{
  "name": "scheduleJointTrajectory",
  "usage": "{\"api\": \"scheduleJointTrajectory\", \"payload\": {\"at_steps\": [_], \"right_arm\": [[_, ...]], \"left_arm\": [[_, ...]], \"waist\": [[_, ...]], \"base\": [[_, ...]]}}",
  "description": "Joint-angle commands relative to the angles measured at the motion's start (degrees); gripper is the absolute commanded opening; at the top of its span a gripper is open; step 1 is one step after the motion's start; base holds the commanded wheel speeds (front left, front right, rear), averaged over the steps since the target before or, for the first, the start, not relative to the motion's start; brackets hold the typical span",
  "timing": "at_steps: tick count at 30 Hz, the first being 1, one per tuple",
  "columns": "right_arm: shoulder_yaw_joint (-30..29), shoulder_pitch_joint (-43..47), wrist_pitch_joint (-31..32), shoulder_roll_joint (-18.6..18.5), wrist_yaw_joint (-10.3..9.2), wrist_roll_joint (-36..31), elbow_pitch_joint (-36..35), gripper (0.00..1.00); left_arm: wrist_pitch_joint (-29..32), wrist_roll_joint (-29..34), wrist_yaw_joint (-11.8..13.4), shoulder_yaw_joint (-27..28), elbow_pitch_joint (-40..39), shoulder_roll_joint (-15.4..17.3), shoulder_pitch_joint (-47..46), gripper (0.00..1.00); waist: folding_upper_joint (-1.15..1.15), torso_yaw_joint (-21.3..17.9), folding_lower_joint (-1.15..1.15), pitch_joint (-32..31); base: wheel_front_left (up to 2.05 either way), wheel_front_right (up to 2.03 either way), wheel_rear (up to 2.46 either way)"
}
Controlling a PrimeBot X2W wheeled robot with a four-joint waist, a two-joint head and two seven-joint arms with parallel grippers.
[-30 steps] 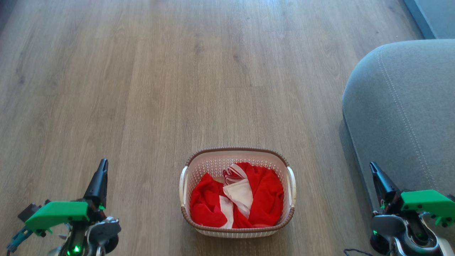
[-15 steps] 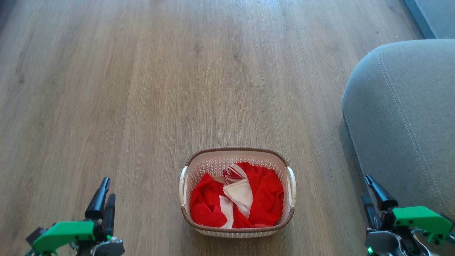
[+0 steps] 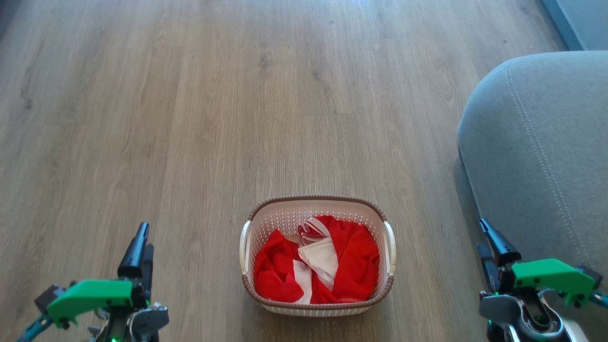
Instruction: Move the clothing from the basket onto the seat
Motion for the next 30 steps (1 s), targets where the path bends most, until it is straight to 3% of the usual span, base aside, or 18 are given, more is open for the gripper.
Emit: {"api": "scheduleJointTrajectory", "payload": {"at_steps": [1,30], "right_arm": [[0.7,-3.64,-0.72,-1.59,0.08,-0.92,-1.26,1.0],[6.9,-10.37,-5.61,-4.16,0.17,-20.68,2.06,1.0]], "left_arm": [[-0.56,1.36,-0.08,0.16,-1.37,1.29,-3.61,1.0],[-5.32,28.02,-0.18,-0.68,-1.48,2.16,-7.58,1.0]], "waist": [[0.0,0.0,0.0,0.01],[0.0,0.04,0.0,0.46]], "base": [[0.0,0.0,0.0],[0.0,0.0,0.0]]}}
